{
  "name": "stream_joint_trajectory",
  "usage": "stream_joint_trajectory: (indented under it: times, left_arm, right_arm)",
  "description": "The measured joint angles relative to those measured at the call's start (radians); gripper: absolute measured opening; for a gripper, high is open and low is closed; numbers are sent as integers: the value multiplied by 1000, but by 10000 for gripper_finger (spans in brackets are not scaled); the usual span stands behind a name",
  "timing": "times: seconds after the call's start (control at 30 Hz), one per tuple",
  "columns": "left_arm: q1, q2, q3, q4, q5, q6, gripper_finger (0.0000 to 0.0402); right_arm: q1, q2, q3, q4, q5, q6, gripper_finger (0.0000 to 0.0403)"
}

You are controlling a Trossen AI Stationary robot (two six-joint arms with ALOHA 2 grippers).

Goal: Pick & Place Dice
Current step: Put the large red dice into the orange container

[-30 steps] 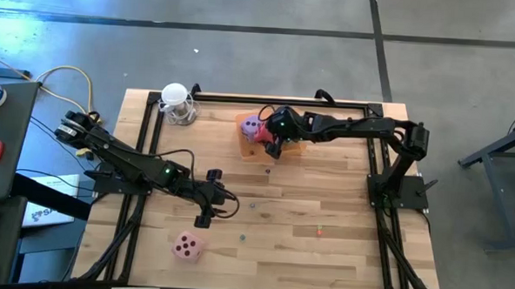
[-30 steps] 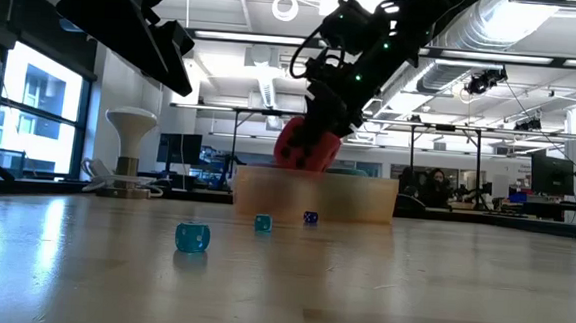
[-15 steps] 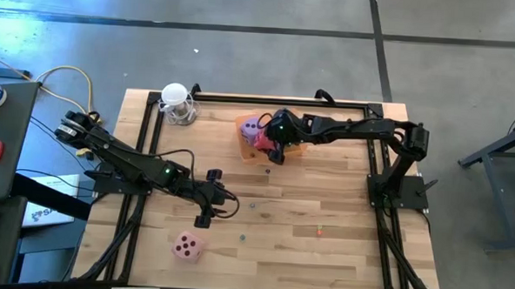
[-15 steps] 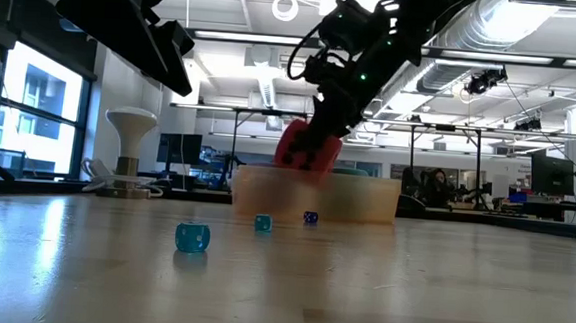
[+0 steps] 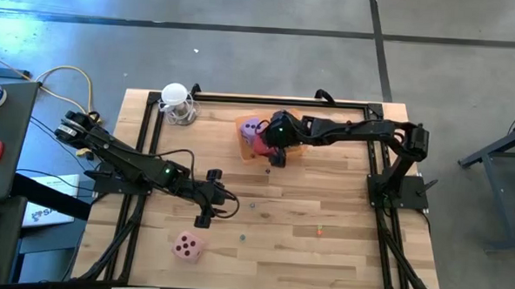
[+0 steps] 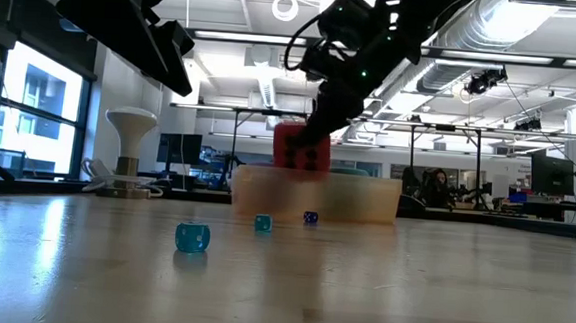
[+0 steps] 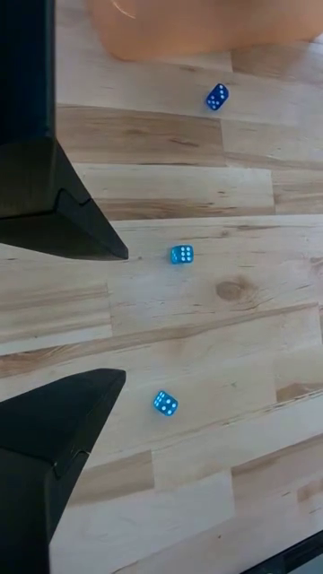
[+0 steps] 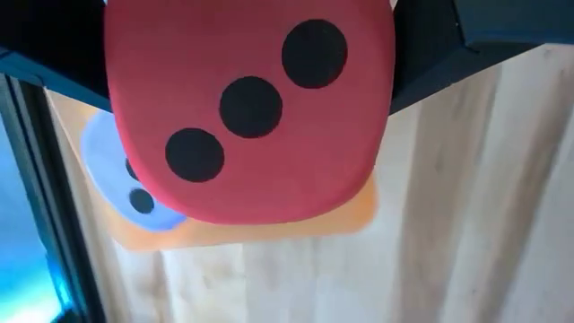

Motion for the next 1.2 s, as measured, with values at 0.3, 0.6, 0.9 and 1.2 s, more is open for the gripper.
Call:
stream_joint_trajectory:
  times: [0.3,0.6,0.9,1.2]
  left_arm:
    - [0,0,0,0,-3,0,201]
    - [0,0,0,0,-2,0,201]
    - [0,0,0,-11,-2,0,201]
    - [0,0,0,-15,1,0,201]
  right_arm:
    - [-2,0,0,-22,212,-8,400]
    - [-5,0,1,-112,178,3,400]
    - [-8,-8,1,-184,386,7,400]
    - [16,-19,0,-239,466,12,400]
